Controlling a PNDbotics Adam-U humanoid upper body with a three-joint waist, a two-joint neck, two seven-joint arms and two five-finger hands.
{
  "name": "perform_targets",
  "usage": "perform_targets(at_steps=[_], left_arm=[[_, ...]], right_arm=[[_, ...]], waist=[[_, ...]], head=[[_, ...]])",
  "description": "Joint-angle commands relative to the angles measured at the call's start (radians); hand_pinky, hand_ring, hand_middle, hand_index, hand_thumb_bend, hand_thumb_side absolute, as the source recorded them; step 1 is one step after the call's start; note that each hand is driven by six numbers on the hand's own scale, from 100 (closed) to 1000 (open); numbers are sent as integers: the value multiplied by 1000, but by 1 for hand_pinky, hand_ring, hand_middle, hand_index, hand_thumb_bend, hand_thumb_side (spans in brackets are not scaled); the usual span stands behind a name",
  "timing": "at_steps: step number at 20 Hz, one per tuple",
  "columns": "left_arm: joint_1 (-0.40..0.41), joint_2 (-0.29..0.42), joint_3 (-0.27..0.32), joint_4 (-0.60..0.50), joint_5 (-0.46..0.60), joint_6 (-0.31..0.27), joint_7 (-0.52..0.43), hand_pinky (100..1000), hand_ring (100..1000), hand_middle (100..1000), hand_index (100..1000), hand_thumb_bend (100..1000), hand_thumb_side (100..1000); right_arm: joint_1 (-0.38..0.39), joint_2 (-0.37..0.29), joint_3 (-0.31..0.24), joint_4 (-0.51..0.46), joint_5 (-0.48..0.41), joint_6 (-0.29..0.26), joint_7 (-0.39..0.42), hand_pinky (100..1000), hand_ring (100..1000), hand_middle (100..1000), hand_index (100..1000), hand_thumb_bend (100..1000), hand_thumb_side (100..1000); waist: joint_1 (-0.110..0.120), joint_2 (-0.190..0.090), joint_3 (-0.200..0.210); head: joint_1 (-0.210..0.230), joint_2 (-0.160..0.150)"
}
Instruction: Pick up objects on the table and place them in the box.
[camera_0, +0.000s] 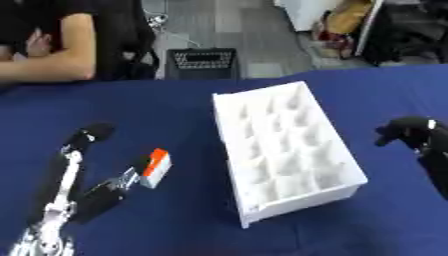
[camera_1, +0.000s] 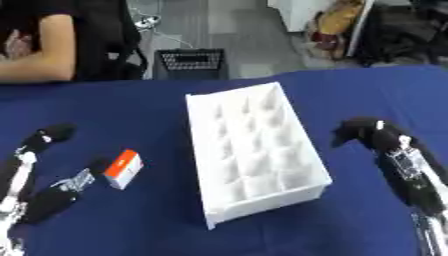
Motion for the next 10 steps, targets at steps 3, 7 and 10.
perform_targets(at_steps=[3,7,10], left_arm=[[-13,16,-19,20,-37,8,-29,1000,849,840,857,677,656],[-13,15,-19,29,-45,12,-29,1000,849,840,857,676,657],[-12,14,-19,36,-45,19,-28,1000,849,840,856,668,667]], right_arm=[[-4,-6,-5,-12,2,-2,3,849,632,658,795,100,918],[-3,-6,-5,-13,2,-2,3,849,633,658,795,100,919],[-3,-6,-5,-13,2,-2,3,849,633,658,795,100,919]], waist=[[0,-12,-4],[0,-12,-3],[0,-12,-3]], head=[[-5,-16],[-5,-16],[-5,-16]])
